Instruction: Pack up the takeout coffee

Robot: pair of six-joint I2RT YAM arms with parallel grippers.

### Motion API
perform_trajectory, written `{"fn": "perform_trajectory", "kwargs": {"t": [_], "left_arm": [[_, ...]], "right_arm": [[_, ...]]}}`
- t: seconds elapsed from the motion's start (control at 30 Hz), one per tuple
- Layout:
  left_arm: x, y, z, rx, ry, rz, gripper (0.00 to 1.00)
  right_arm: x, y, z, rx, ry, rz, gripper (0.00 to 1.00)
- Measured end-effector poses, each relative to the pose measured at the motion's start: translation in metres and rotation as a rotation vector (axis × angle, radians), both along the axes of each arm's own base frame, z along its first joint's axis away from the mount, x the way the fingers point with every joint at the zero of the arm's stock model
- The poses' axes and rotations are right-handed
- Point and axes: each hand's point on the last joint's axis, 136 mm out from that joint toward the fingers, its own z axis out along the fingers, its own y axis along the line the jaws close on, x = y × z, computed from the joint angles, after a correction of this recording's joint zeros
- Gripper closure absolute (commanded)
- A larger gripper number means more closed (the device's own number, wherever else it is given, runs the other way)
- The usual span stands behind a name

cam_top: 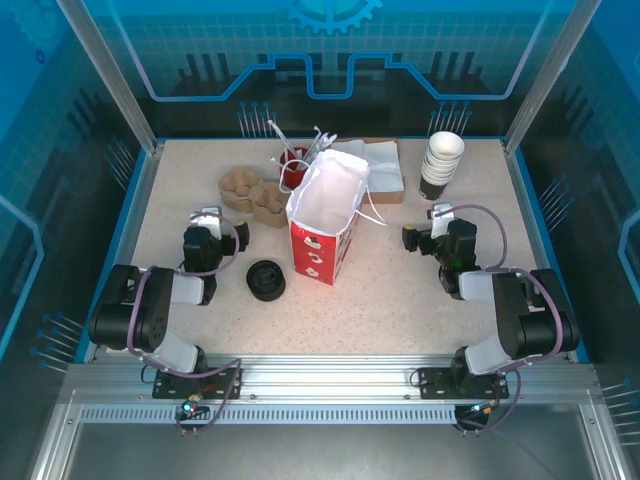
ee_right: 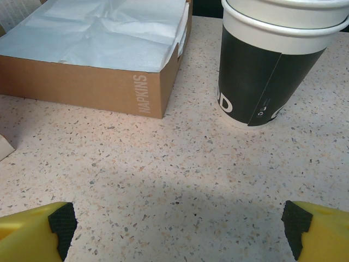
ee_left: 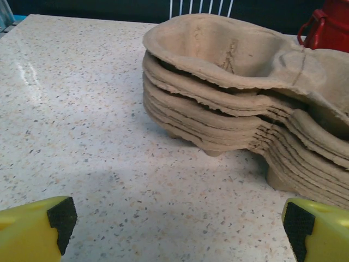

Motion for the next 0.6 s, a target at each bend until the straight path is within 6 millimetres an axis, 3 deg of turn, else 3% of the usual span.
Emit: {"fn": "perform_trajectory", "kwargs": {"t": [0.6], "left_arm": [[0.0014, -0.0044, 0.0012, -0.008, -0.002, -0.024, 0.01]], "right_arm": [[0.0000, 0.0000, 0.0000, 0.000, 0.000, 0.000, 0.00]]}}
